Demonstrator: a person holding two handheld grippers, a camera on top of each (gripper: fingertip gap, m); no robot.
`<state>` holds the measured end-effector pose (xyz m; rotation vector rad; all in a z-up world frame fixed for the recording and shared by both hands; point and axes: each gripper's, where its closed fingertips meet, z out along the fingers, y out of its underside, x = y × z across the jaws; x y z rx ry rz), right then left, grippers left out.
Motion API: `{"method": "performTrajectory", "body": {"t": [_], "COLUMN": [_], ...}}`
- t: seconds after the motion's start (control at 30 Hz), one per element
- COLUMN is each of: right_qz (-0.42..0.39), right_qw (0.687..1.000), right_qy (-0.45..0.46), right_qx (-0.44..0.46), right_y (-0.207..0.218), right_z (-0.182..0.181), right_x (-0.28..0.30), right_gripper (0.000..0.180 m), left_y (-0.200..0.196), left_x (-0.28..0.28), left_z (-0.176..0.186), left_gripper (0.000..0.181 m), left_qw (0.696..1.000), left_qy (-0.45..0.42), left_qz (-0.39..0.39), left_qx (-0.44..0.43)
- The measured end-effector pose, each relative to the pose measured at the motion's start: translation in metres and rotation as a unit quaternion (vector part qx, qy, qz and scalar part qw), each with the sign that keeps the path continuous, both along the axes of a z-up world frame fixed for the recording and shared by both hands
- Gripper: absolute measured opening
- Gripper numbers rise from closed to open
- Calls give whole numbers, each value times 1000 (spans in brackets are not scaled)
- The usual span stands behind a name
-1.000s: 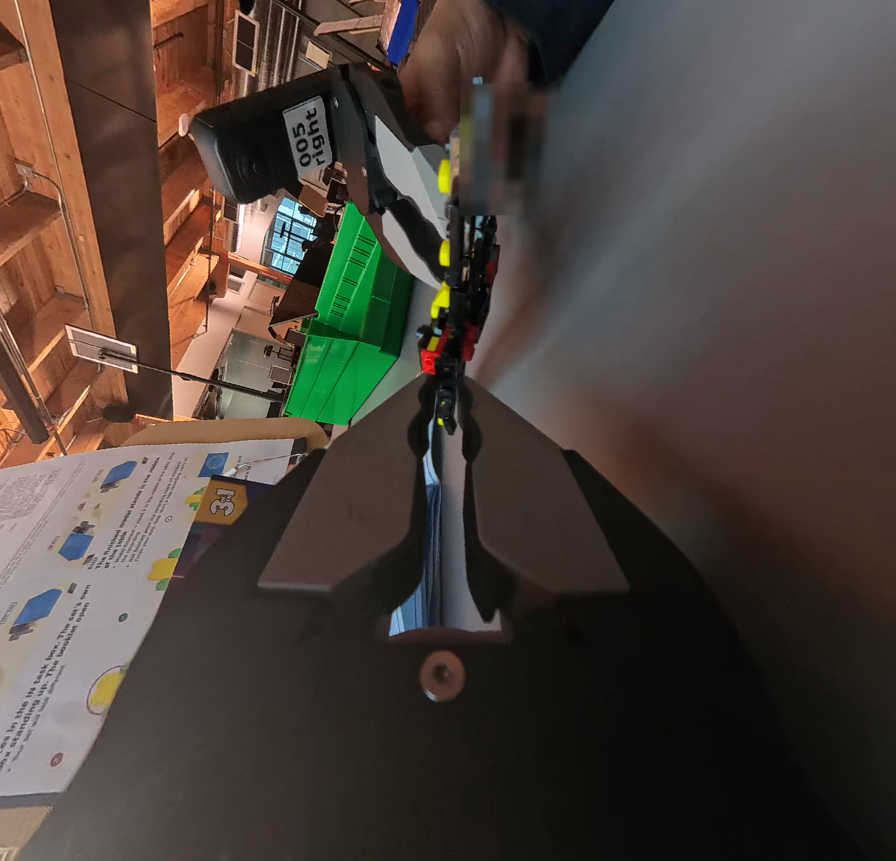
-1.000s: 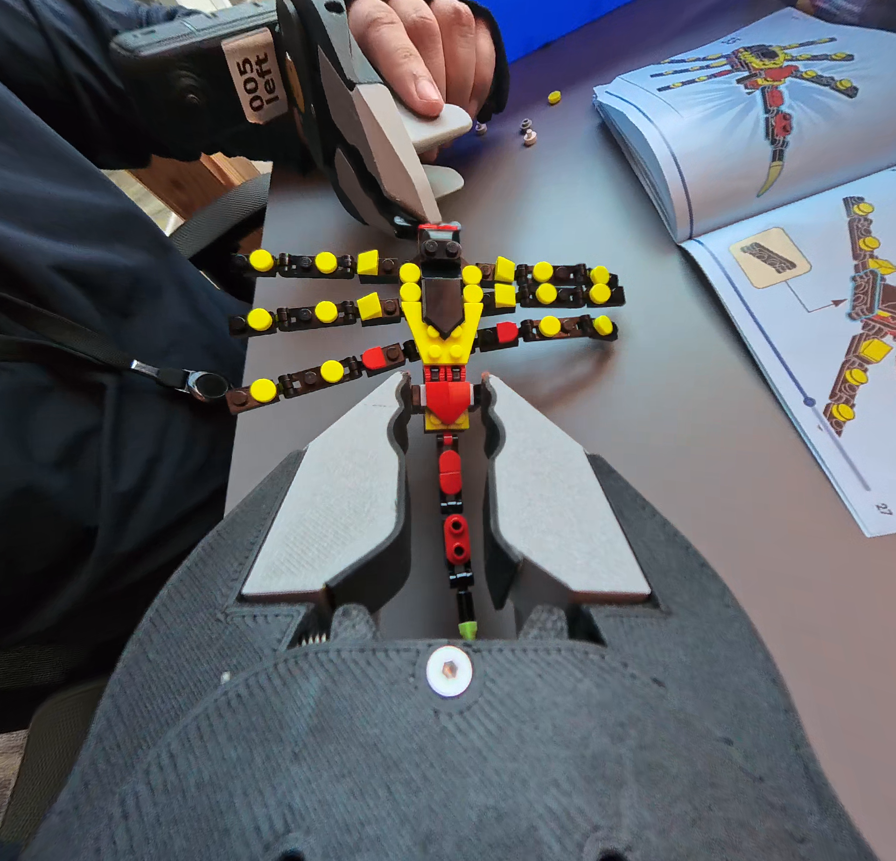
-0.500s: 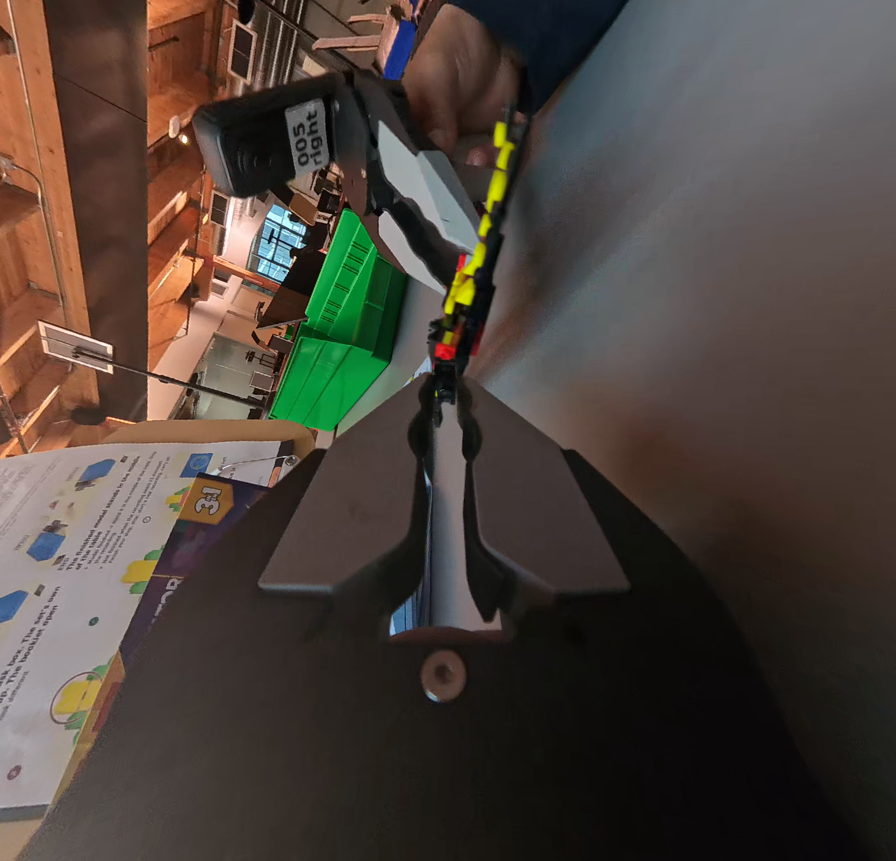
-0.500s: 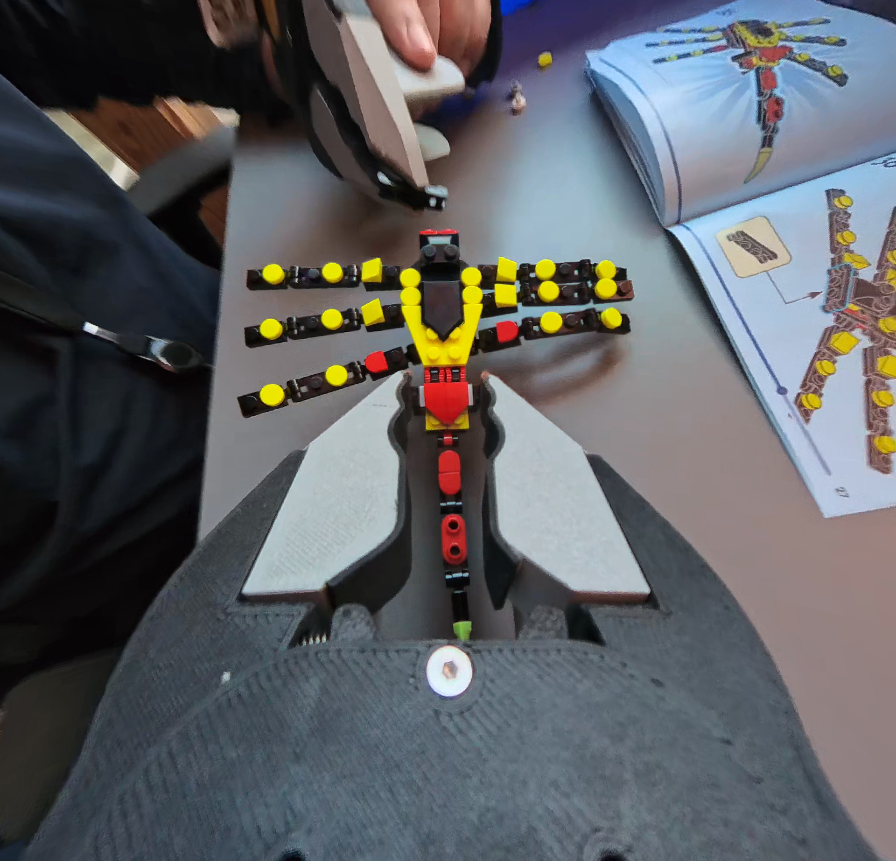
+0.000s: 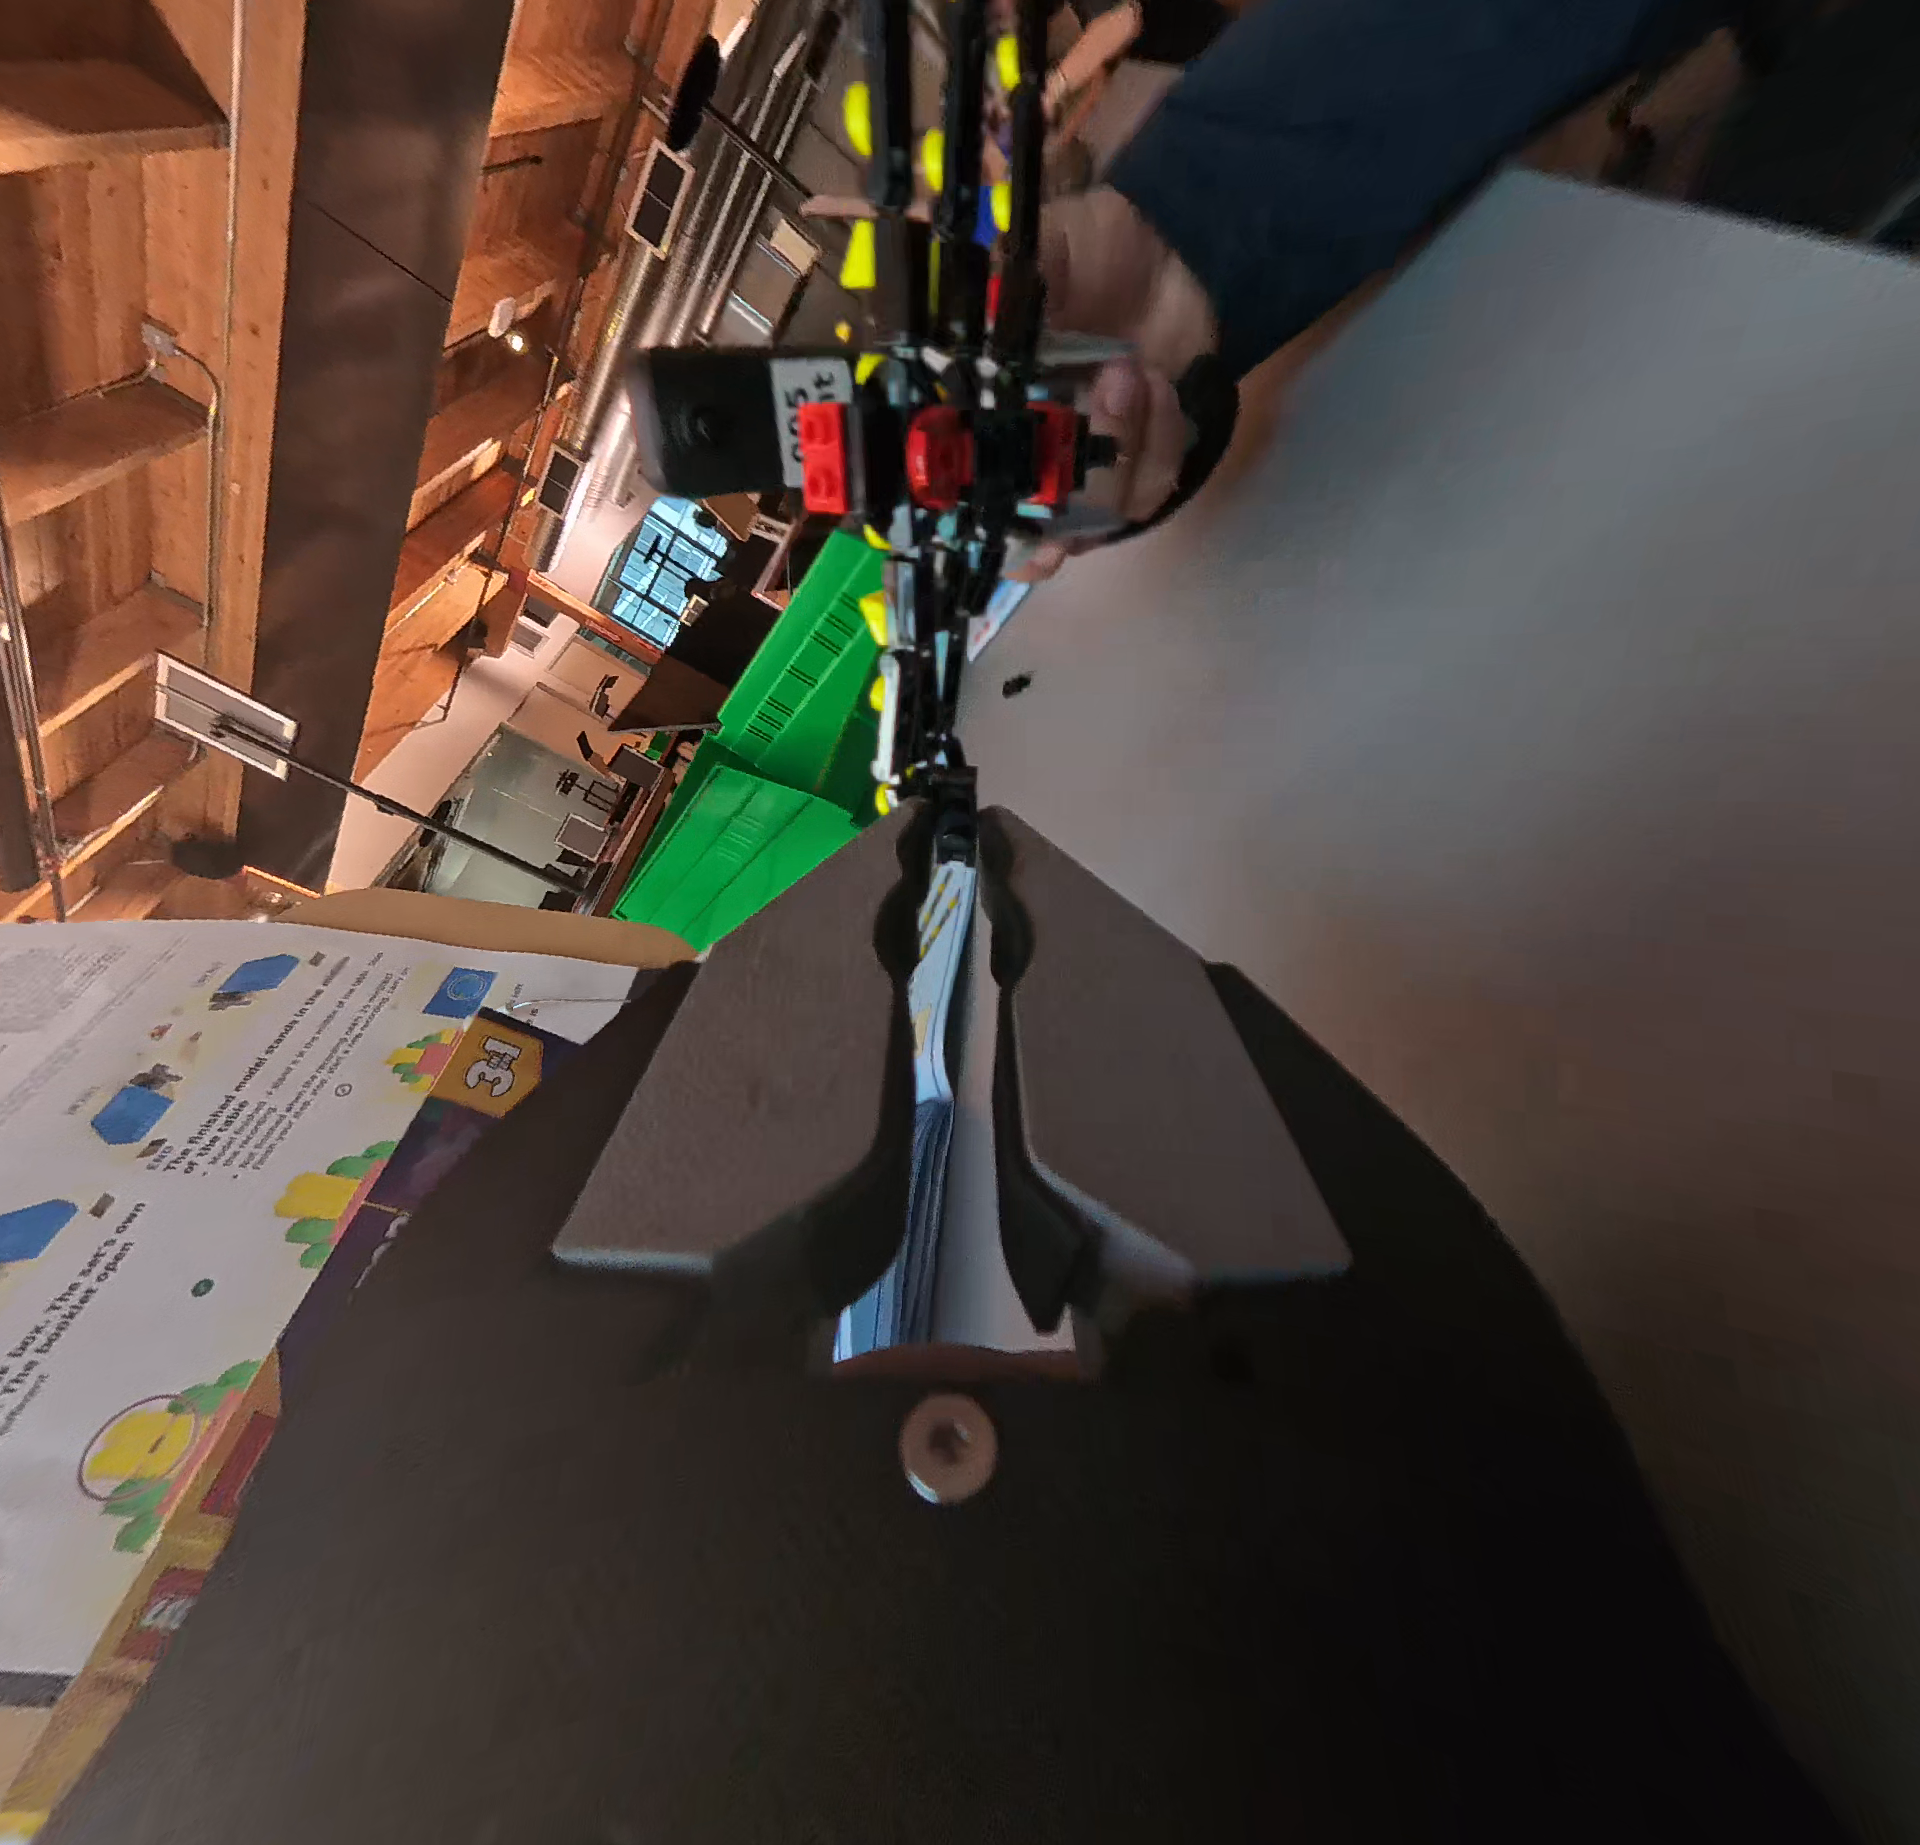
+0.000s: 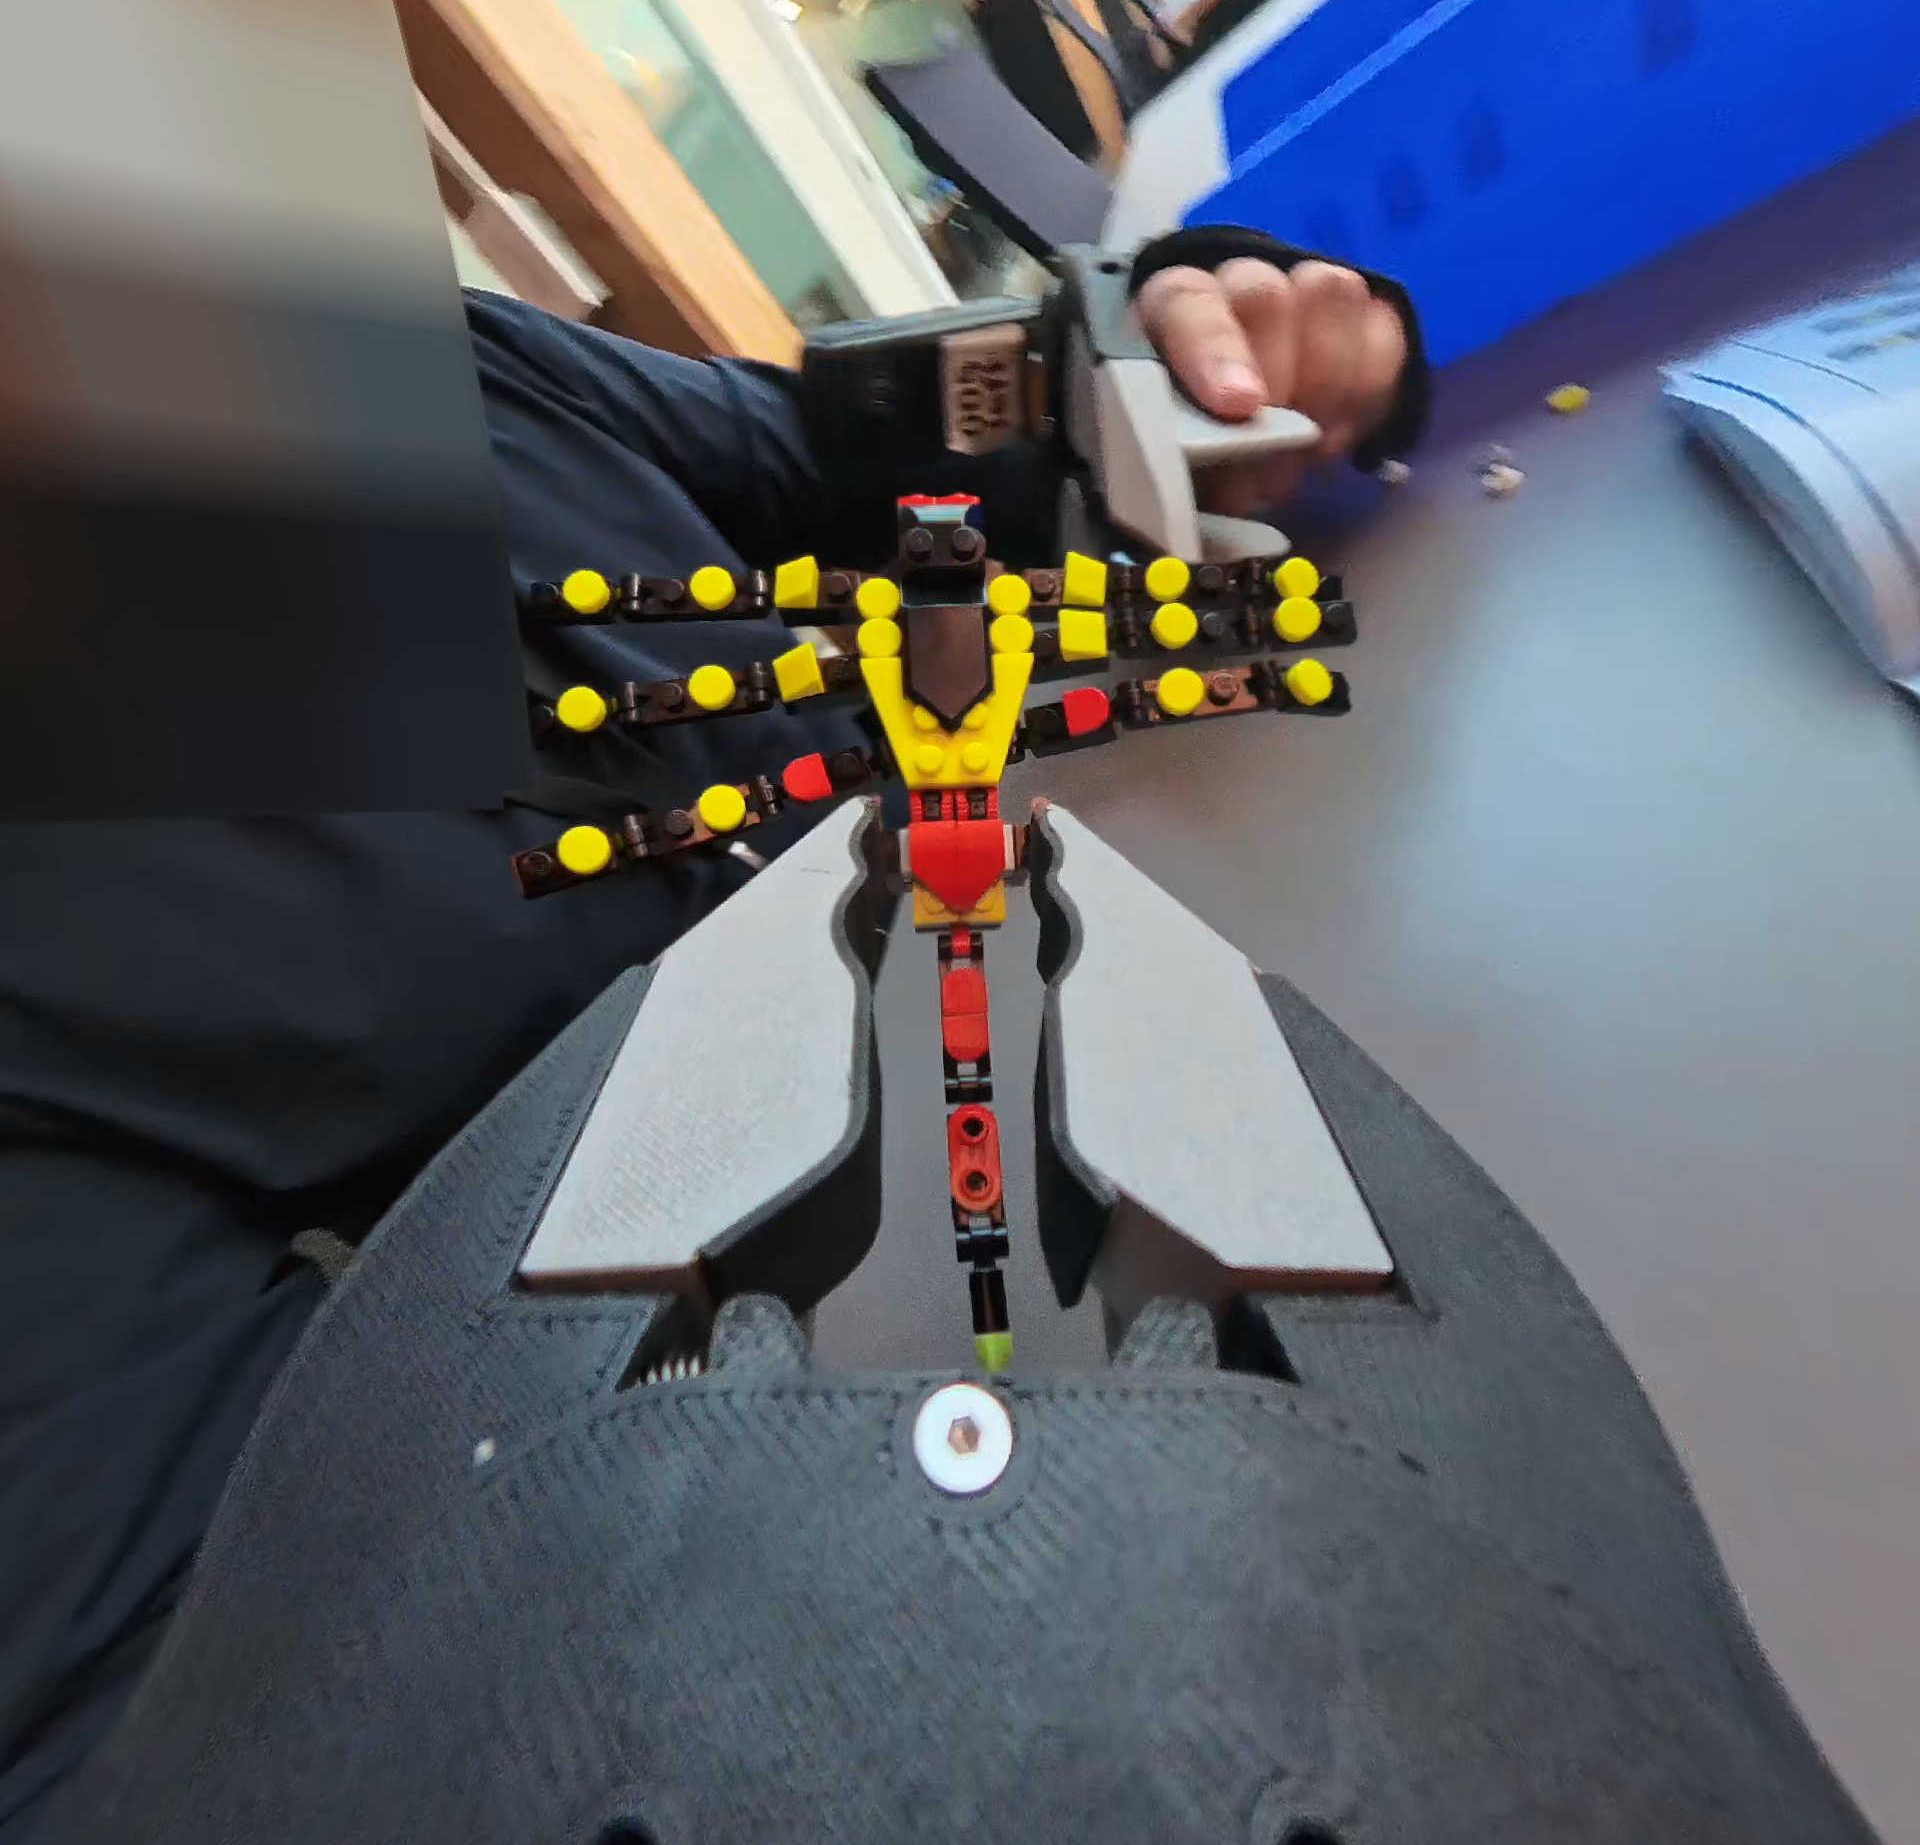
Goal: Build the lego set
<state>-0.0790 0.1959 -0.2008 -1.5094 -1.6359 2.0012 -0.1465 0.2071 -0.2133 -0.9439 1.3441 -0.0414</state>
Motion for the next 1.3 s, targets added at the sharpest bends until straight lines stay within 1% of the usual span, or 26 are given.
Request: {"method": "performTrajectory", "body": {"t": [0.1, 0.2, 0.3, 0.4, 0.57, 0.63, 0.7, 0.77, 0.87, 0.93, 1.0, 1.1, 1.2, 1.3], "right_qz": [15, 28, 27, 43, 44, 20, -20, -31, -64, -71, -71, -85, -116, -133], "right_qw": [1000, 999, 999, 998, 998, 999, 994, 989, 967, 952, 945, 920, 902, 895], "right_qy": [16, 2, -21, -22, -35, -48, -84, -102, -164, -184, -186, -203, -206, -181], "right_qx": [-13, -35, -31, -35, -30, 2, 67, 107, 182, 233, 260, 323, 362, 384], "right_y": [-4, -7, -7, -9, -3, 7, 23, 29, 47, 52, 50, 54, 58, 46], "right_z": [-1, -10, -18, -17, -21, -26, -41, -49, -74, -85, -86, -84, -67, -47], "right_x": [2, -2, -12, -18, -21, -19, -16, -10, -2, 2, 1, 5, 8, -3], "right_gripper": [25, 25, 25, 25, 25, 25, 25, 25, 25, 25, 25, 28, 31, 35], "left_y": [-8, -16, -22, -25, -21, -20, -14, -9, -6, -4, -3, -4, -4, -6], "left_x": [4, 6, 10, 12, 9, 8, 4, 1, -2, -2, -1, 0, 0, 1], "left_z": [15, 26, 21, 12, 9, 9, 7, 8, 5, 2, -1, -4, -4, -7], "left_gripper": [6, 6, 6, 6, 6, 6, 6, 6, 6, 5, 6, 6, 5, 6], "left_qw": [998, 996, 997, 996, 996, 994, 994, 994, 993, 993, 993, 994, 995, 996], "left_qy": [-51, -73, -51, -40, -40, -47, -46, -49, -53, -48, -40, -30, -25, -12], "left_qz": [-20, -35, -51, -71, -67, -75, -65, -57, -56, -53, -50, -48, -48, -50], "left_qx": [-23, -26, -21, -39, -52, -66, -79, -79, -92, -95, -96, -91, -85, -79]}}
